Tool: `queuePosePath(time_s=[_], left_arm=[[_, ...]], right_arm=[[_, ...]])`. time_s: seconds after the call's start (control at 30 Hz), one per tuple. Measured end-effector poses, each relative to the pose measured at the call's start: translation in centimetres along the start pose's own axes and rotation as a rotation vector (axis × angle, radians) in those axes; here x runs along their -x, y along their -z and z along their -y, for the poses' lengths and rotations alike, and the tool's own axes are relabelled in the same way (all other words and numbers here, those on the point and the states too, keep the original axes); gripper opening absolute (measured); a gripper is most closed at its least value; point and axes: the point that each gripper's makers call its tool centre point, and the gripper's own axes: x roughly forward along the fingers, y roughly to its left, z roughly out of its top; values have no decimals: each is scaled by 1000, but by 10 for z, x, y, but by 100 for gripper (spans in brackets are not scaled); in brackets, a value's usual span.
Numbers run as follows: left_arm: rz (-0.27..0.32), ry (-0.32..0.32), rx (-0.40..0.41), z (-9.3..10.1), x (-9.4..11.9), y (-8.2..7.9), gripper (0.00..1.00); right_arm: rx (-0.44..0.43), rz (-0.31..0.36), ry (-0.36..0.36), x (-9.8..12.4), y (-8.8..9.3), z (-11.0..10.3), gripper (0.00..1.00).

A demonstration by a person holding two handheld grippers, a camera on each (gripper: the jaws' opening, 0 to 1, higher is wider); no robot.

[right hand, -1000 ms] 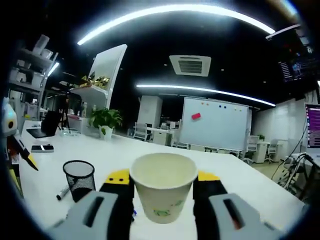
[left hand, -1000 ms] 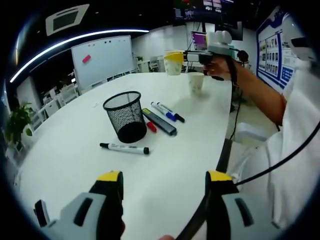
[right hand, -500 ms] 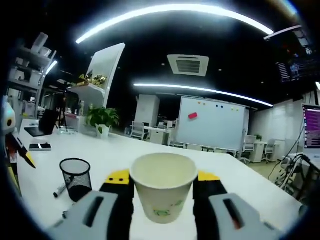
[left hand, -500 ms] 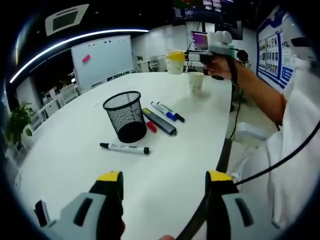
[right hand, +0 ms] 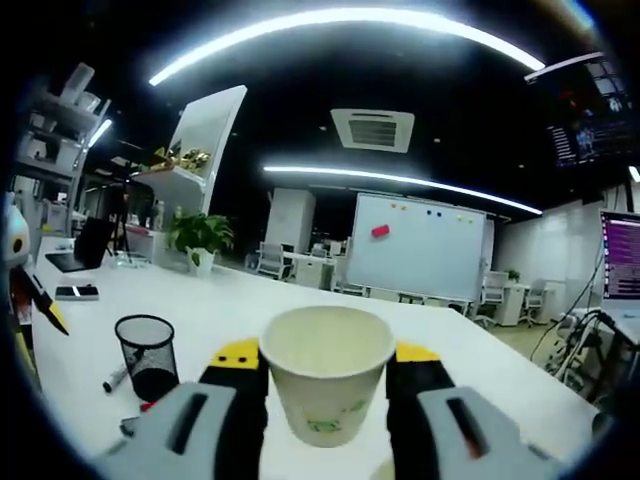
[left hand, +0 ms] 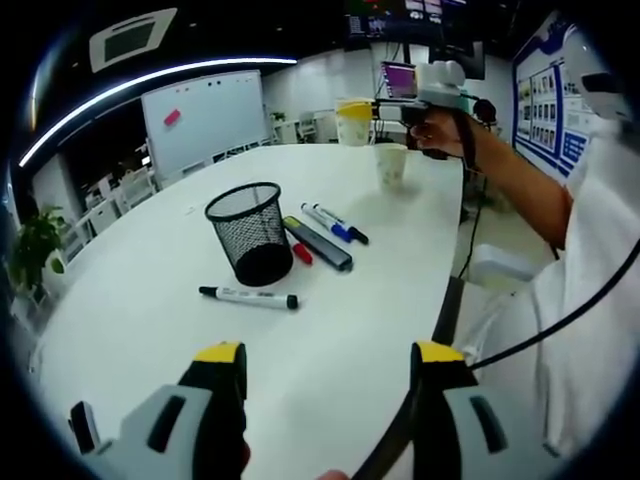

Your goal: Place the scattered laser pointers and whiteboard markers into the pen holder and stack the scattered paper cups together

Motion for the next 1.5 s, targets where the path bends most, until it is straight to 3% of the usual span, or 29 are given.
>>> queuePosePath(time_s=[1.0, 1.5], left_arm=[[-4, 7, -4, 3, -2, 0, 67], [-13, 3, -3, 3, -3, 2, 67]], right_arm=[[-8, -35, 19, 8, 14, 12, 47], [-15, -36, 51, 14, 16, 29, 47]])
